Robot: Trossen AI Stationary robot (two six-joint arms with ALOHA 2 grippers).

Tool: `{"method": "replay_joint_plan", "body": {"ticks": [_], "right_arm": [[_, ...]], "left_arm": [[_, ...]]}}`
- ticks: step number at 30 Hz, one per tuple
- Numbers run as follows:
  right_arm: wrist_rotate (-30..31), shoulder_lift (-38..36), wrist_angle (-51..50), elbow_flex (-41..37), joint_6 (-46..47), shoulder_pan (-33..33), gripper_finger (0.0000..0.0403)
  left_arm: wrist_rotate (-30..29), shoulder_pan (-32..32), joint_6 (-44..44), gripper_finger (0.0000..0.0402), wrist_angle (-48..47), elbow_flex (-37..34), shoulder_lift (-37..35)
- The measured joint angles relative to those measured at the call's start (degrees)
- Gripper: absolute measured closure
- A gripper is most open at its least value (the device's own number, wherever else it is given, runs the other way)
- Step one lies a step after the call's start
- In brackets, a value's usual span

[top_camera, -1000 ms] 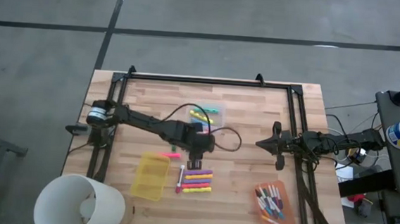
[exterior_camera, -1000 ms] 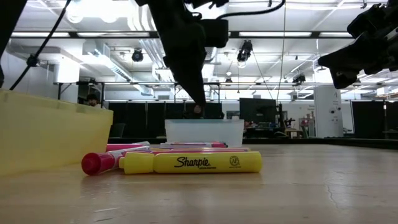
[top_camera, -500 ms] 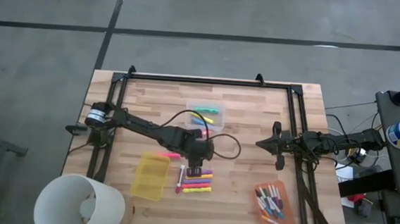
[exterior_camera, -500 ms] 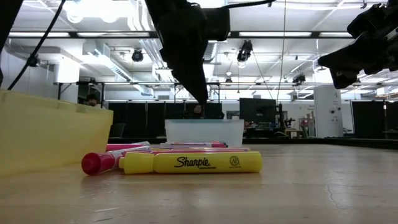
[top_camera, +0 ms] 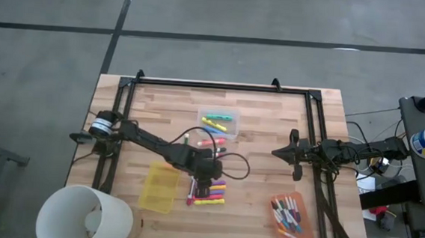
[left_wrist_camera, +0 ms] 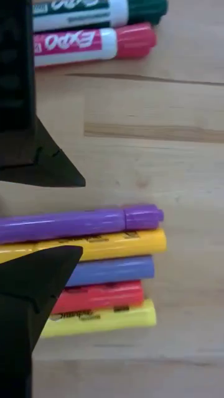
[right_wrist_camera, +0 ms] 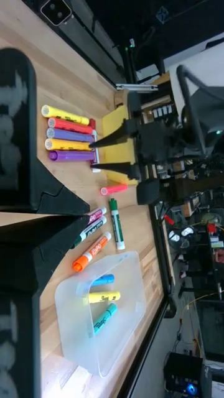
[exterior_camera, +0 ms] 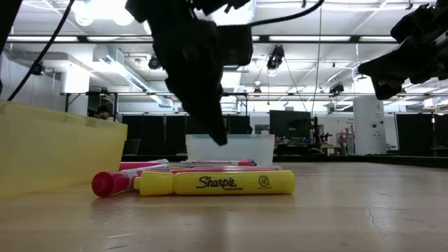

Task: Pick & Place Markers
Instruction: Put the top large purple highlighter pen into the transparent bin

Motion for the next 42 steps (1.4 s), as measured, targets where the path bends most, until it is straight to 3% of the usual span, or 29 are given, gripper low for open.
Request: {"method": "replay_joint_plan", "body": {"ticks": [18,27,31,37,42], "right_arm": [[-0.02,0.0,0.0,0.0,0.01,0.0,0.0394],[-0.02,0.0,0.0,0.0,0.01,0.01,0.0394],[-0.02,0.0,0.0,0.0,0.0,0.0,0.0394],[-0.01,0.0,0.0,0.0,0.01,0.01,0.0394],[0.0,0.0,0.0,0.0,-0.01,0.01,0.0394]], "left_arm": [[-0.37,-0.96,-3.7,0.0245,11.11,-10.28,0.13],[-4.35,-1.06,-4.33,0.0247,14.18,-13.55,-0.07],[-4.52,-1.04,-4.44,0.0274,14.24,-12.95,-0.07],[-4.72,-0.92,-2.81,0.0352,14.01,-10.35,0.11],[-4.47,-0.43,1.43,0.0354,9.15,-5.76,0.11]]}}
